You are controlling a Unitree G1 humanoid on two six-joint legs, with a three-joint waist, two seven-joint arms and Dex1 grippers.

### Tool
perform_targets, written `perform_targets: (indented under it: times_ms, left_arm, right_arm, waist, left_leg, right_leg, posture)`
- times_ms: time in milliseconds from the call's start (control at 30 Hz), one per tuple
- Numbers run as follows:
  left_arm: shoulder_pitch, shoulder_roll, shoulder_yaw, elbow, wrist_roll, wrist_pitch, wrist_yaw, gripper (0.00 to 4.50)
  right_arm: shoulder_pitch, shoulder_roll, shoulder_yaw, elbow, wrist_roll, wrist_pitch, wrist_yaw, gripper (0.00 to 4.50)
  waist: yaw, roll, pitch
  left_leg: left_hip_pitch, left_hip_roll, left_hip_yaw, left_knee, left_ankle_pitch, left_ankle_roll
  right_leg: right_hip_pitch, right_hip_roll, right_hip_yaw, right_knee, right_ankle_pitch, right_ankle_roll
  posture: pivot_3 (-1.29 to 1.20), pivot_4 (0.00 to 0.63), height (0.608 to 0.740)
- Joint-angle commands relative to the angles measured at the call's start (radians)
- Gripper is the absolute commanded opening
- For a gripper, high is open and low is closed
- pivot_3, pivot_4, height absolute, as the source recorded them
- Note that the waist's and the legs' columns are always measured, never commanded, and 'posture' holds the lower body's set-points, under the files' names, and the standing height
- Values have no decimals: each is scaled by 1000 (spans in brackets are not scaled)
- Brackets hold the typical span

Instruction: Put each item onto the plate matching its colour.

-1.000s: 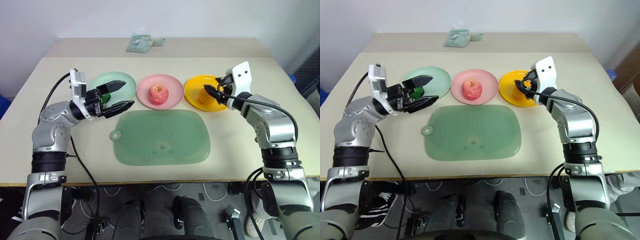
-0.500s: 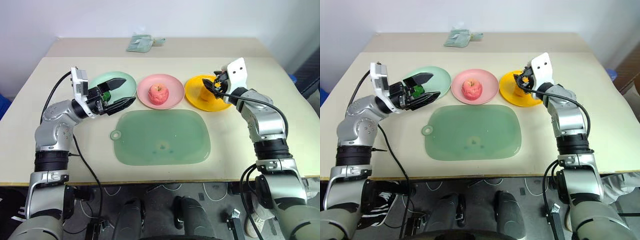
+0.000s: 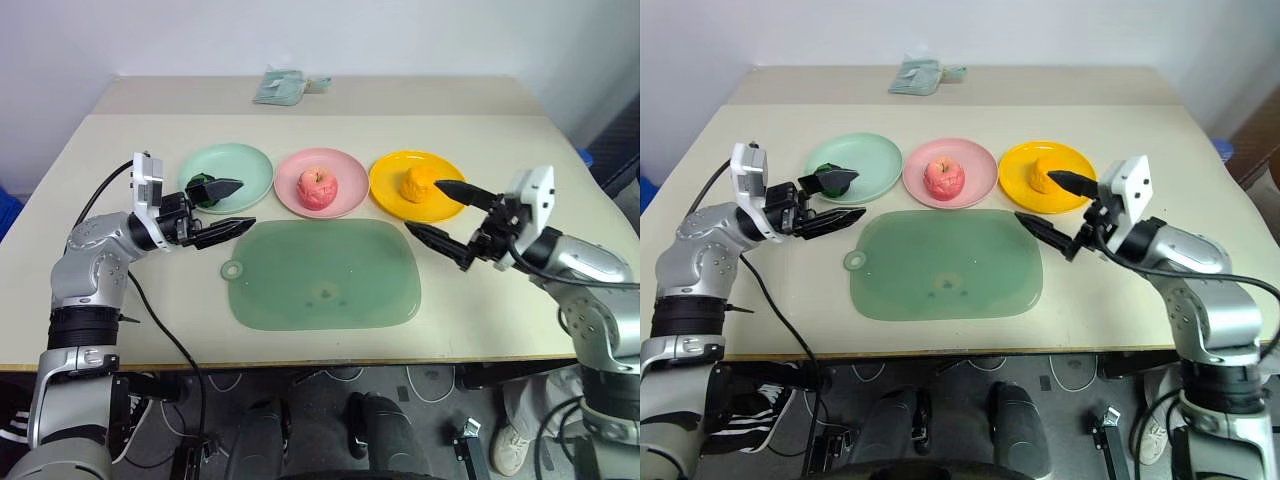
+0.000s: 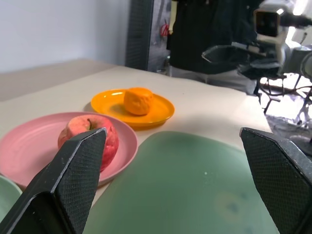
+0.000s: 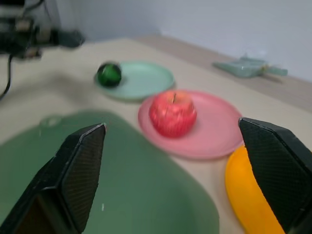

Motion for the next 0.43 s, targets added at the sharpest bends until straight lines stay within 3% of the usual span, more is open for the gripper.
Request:
perform_targets:
  times_ms: [33,233,433]
  left_arm:
    - [-8,11,-4,-38,-20,11,-52,4500]
    - [5,34,-33,-13,16,-6,-123,4500]
    - [3,8,-34,-2,17,-26,-128,4500]
  right_arm:
    - [58,-44,-114,-106,42,-23,7,4487]
    - [228,-95,-186,-215,25,-42,24,4487]
    - [192,-113,-166,-196,0,-53,-10,4487]
  waist:
    - [3,0,0]
    - [3,0,0]
    - [-1,0,0]
  left_leg:
    - [0,0,0,0,0,0]
    - [0,0,0,0,0,0]
    - [1,0,0,1,0,0]
  right_leg:
    - [0,0,0,0,0,0]
    - [0,0,0,0,-1,-1]
    - [0,0,1,0,-1,-2]
  posture:
    - [0,150,740]
    - [0,150,740]
    - [0,150,740]
